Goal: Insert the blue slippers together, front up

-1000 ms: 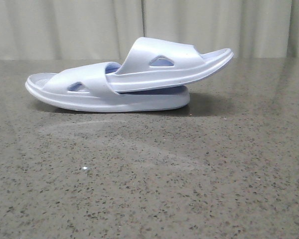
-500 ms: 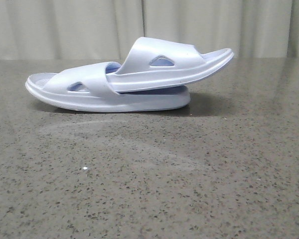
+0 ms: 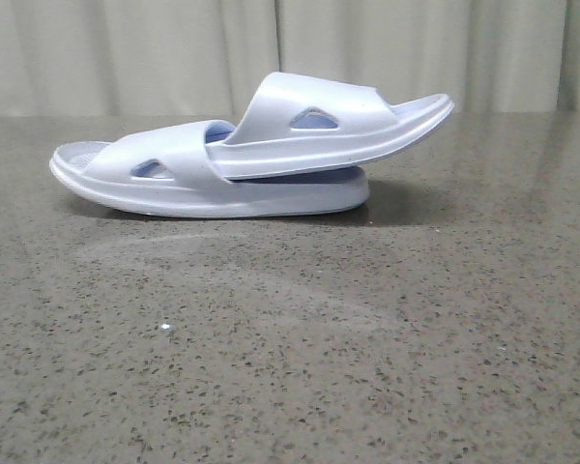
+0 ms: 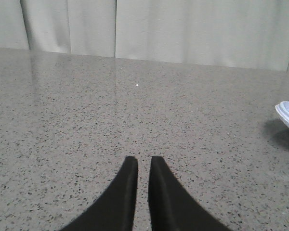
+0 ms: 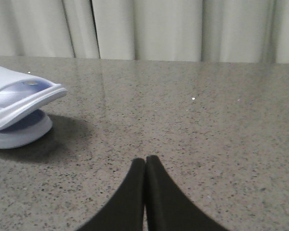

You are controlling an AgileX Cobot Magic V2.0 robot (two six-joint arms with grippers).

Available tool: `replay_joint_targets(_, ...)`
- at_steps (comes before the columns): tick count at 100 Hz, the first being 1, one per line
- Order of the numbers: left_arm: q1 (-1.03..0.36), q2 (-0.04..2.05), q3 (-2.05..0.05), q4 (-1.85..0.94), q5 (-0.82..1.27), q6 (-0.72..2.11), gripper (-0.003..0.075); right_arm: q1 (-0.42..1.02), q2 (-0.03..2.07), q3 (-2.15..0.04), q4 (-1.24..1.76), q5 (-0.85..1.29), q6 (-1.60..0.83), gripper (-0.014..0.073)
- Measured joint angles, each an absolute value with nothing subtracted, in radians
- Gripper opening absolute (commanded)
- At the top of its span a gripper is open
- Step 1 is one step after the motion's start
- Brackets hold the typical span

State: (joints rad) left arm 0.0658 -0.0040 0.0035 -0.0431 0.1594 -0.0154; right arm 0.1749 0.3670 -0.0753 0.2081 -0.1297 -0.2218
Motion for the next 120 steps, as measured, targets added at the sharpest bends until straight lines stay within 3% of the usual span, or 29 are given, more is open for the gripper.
replay_joint_targets(26, 0.066, -0.004, 0.004, -0.043, 0.160, -0.015, 0.0015, 0.111, 0.181, 0.010, 0.157, -0.067, -0.195, -0.0089)
replay_joint_targets(50, 0.066, -0.004, 0.004, -0.043, 0.160, -0.015, 0.0015, 0.041, 0.005, 0.010, 0.113, 0.186, -0.194, -0.0089)
replay_joint_targets(120, 0.066, -0.004, 0.004, -0.042, 0.160, -0.015, 0.0015, 0.023, -0.009, 0.010, 0.100, 0.225, -0.193, -0.0089)
